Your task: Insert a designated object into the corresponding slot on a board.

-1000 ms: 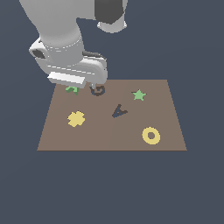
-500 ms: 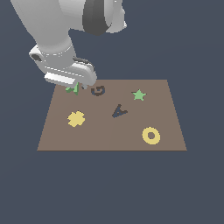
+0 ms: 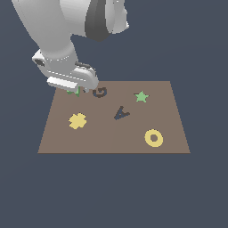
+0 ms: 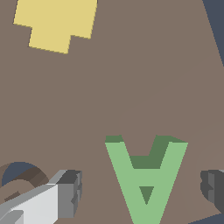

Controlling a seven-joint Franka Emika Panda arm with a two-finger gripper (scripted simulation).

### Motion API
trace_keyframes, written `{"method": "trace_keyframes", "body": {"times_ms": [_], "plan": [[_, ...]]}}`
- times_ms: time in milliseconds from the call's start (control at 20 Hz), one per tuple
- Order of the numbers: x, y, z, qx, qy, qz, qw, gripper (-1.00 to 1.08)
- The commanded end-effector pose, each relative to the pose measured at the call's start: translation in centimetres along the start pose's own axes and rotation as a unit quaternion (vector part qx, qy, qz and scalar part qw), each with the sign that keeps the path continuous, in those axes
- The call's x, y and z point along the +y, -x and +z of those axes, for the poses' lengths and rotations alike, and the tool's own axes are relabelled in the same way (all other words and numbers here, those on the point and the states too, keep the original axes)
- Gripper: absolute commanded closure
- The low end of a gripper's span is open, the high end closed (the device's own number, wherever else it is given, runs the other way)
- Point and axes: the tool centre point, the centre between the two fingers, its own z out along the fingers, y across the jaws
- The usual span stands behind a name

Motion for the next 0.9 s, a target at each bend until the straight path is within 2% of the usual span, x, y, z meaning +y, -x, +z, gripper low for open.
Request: {"method": "trace_keyframes", "body": {"times_ms": [0, 150, 200, 850], "plan": [[0.05, 0.04, 0.68, 0.000, 0.000, 0.000, 1.0000, -0.92], [0.05, 0.05, 0.96, 0.000, 0.000, 0.000, 1.0000, -0.92], [0.05, 0.05, 0.96, 0.000, 0.000, 0.000, 1.0000, 1.08], [0.10, 0.01, 0.91, 0.000, 0.000, -0.001, 1.0000, 1.08]]}}
